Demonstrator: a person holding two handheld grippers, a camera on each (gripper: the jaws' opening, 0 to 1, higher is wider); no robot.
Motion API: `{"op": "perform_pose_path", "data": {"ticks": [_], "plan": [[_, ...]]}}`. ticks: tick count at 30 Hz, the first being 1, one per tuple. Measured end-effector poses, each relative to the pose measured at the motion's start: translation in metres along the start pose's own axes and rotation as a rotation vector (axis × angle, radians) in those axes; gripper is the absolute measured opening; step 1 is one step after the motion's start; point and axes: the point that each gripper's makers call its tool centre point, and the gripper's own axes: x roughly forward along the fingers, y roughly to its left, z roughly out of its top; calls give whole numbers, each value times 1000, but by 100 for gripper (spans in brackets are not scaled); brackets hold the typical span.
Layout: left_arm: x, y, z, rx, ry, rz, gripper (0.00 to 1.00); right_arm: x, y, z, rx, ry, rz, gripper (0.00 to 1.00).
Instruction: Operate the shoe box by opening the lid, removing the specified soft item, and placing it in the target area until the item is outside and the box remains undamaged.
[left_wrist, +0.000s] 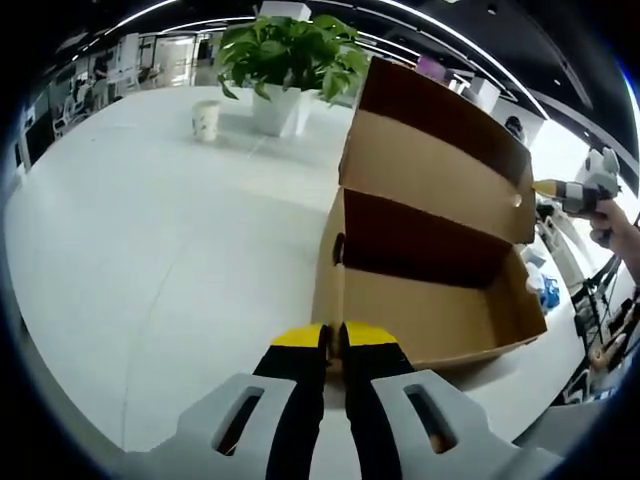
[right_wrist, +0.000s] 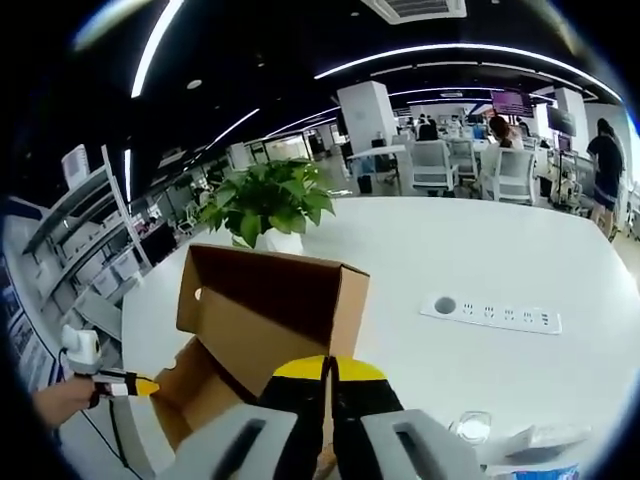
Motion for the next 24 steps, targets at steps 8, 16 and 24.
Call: {"op": "perform_pose_path", "data": {"ticks": [8,16,24], "plan": [[-1,0,0,-1,-3,1,4,-6,5,-2,-5,-6,5,0],[-1,0,0,-3,-7,-3,4,-11,6,-4,27,-19,9,0],[-1,-1,-1,-2,-6,-5,4,-15,10,-6,30,-28,10,0]]}}
